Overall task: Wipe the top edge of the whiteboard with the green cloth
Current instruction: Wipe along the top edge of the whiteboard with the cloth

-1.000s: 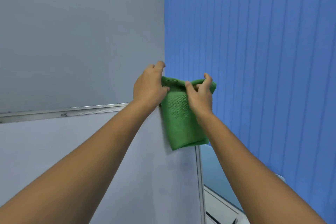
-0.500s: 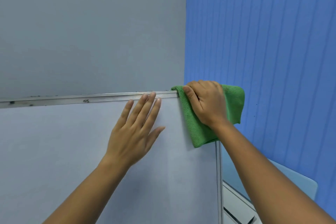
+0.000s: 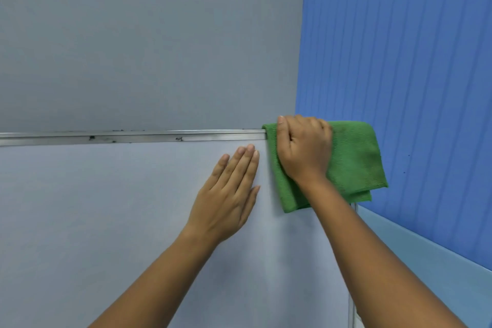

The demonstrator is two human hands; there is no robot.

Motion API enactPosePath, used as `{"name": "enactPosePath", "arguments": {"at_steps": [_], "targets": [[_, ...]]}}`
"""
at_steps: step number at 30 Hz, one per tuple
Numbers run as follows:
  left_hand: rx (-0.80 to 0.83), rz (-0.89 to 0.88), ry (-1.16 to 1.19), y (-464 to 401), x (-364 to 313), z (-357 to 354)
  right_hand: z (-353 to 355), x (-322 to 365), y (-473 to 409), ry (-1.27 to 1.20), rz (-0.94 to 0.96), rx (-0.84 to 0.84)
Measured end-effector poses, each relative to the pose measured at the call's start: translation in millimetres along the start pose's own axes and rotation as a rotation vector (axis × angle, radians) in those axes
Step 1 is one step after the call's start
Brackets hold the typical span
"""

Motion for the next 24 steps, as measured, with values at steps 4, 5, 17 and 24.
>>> {"name": "enactPosePath", "arguments": {"at_steps": [4, 5, 17, 24], "targets": [[0.016, -0.01, 0.016, 18, 9, 6, -2, 30, 4, 0.005, 0.085, 0.029], [0.018, -0.015, 0.003, 25, 14, 8, -1, 26, 3, 0.003, 0.107, 0.044], [0.023, 0.052, -0.153, 108, 126, 50, -1, 38, 5, -0.004, -0.239, -0.041], [0.016, 0.026, -0.103, 109, 129, 52, -4, 118, 18, -0.012, 0.073, 0.095]]}}
Point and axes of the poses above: each hand's wrist, its own y-axis away from the middle knuckle, its own z-axis out of the back of the hand, x = y × z, the point moved 2 cm from there along -y, towards the middle knuckle, and after that the axes turned 4 degrees about y, right-handed, at the moved point
